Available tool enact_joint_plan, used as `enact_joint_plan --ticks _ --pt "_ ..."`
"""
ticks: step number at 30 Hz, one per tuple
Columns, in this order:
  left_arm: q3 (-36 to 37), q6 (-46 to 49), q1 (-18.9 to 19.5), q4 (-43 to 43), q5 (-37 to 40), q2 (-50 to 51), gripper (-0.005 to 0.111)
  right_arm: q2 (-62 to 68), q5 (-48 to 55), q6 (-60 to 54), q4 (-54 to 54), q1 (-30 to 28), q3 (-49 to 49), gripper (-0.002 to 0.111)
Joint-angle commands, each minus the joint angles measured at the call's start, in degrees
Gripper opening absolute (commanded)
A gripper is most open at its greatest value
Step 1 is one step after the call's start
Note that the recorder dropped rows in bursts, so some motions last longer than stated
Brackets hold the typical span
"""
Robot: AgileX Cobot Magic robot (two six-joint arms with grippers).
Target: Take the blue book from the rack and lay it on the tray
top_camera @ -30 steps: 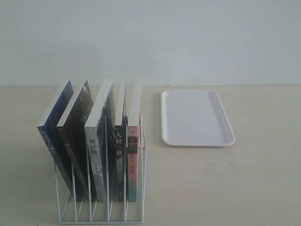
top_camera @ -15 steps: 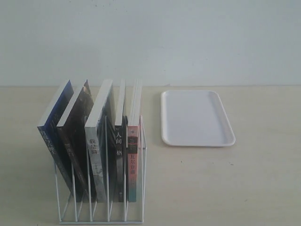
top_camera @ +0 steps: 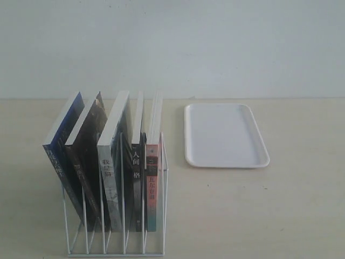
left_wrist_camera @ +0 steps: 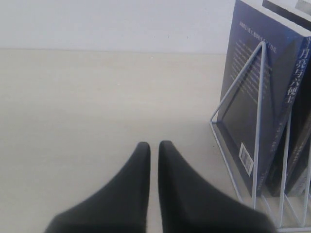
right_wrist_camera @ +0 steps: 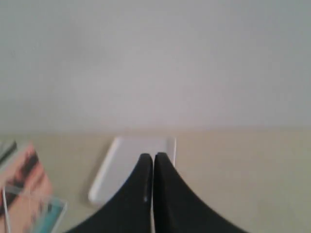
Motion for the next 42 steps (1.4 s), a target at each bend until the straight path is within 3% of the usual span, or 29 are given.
enact_joint_plan --ticks 1,7,9,13,17,21,25,33,38,42 --pt "0.2 -0.5 0.2 0.2 -0.1 -0.2 0.006 10.4 20.0 -1.8 9.9 0.0 -4.1 0.0" --pt "0.2 -0.5 0.2 0.2 -0.1 -0.2 0.006 15.6 18.6 -2.6 13.0 0.0 -4.0 0.0" --pt "0.2 -0.5 0.2 0.2 -0.1 -0.2 0.006 17.1 20.5 -9.1 16.9 0.0 -3.9 0.0" --pt "0.2 -0.5 0.2 0.2 -0.1 -0.2 0.006 21.8 28.3 -25.7 34.3 0.0 -2.8 0.0" --pt "0.2 -0.5 0.2 0.2 -0.1 -0.2 0.006 23.0 28.2 -37.8 54.3 0.0 2.2 0.0" --pt "0.2 -0.5 0.2 0.2 -0.1 -0.2 0.006 23.0 28.2 -41.6 57.9 2.9 5.0 0.0" --pt "0.2 -0.5 0.2 0.2 -0.1 -0.2 0.006 23.0 24.2 -40.3 57.1 10.8 5.4 0.0" --pt "0.2 -0.5 0.2 0.2 -0.2 -0.2 0.006 28.0 4.9 -34.0 51.0 30.9 3.3 0.0" --pt "0.2 -0.5 0.2 0.2 -0.2 -0.2 0.006 35.8 0.6 -19.6 34.6 39.8 -2.7 0.0" --pt "0.2 -0.5 0.2 0.2 -0.2 -0.2 0.006 43.3 6.5 2.6 9.1 42.6 -13.6 0.0"
